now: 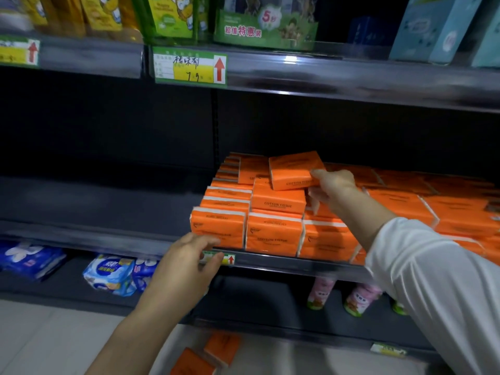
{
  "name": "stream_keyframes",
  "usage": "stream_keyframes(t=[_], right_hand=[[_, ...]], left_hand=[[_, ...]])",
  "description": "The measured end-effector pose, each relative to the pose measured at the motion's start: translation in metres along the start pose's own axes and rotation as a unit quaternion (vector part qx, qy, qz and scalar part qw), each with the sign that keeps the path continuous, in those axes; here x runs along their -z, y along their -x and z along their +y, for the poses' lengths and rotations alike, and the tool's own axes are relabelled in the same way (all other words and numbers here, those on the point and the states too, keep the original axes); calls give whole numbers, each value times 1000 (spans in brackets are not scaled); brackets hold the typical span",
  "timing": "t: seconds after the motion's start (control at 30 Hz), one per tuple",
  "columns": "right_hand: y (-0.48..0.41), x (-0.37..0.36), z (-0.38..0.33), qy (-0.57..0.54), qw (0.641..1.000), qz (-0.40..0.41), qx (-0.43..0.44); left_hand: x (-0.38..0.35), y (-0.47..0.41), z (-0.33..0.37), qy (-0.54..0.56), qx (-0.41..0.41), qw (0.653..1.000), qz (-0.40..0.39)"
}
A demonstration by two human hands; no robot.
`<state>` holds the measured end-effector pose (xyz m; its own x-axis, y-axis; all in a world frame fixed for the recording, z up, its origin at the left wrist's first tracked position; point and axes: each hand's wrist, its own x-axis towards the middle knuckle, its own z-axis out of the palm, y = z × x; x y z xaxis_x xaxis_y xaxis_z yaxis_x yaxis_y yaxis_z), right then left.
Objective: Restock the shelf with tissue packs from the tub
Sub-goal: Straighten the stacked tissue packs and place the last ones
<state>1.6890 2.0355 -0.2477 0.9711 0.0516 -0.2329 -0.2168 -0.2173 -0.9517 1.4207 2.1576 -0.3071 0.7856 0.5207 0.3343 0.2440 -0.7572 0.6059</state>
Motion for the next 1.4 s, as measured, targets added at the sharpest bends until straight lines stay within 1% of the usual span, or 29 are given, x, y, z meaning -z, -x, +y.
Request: stream_keyframes(t=[0.1, 0.17, 0.27, 0.3, 0.4, 0.43, 0.47, 0.57, 0.63, 0.73, 0.83, 0.93, 1.07, 1.13, 1.17, 1.23, 1.33, 1.4], right_hand=[[-11, 3, 6, 89, 994, 32, 51], [-10, 6, 9, 142, 984, 45, 95], [13, 8, 11, 165, 969, 58, 174], [28, 7, 13, 176, 959, 61, 215], [79, 3, 33, 245, 903, 71, 346], [96, -1, 44, 252, 893, 51, 369], [110, -6, 59, 250, 891, 16, 378], [144, -28, 114, 259, 884, -122, 370], [154, -44, 152, 281, 876, -193, 341], [160, -61, 199, 315, 864, -268, 287], [158, -75, 242, 365, 839, -317, 249], [155, -89, 278, 411, 806, -357, 232], [145, -111, 318, 441, 783, -376, 228], [141, -122, 336, 445, 775, -390, 220], [140, -127, 345, 447, 770, -400, 216], [138, -136, 362, 448, 763, -418, 203], [132, -149, 382, 447, 766, -429, 174], [128, -155, 390, 448, 765, -434, 161]], left_hand=[[0, 0, -5, -11, -11, 1000, 0], [-1, 0, -9, -17, -8, 1000, 0], [-1, 3, -14, -29, -1, 999, -15], [-1, 5, -17, -36, 1, 999, -23], [-2, 15, -32, -52, 22, 997, -51], [-3, 19, -40, -59, 33, 996, -65], [-4, 23, -49, -67, 47, 993, -84], [-6, 33, -81, -80, 111, 979, -154], [-9, 41, -101, -81, 139, 969, -187], [-14, 53, -124, -76, 150, 961, -221], [-16, 59, -147, -113, 138, 942, -283], [-10, 64, -176, -140, 149, 923, -326], [-11, 93, -223, -127, 192, 916, -328], [-23, 117, -247, -107, 218, 917, -316], [-31, 129, -258, -102, 229, 913, -322], [-51, 152, -274, -96, 251, 899, -345], [-84, 178, -290, -55, 284, 888, -358], [-106, 190, -297, -68, 302, 872, -379]])
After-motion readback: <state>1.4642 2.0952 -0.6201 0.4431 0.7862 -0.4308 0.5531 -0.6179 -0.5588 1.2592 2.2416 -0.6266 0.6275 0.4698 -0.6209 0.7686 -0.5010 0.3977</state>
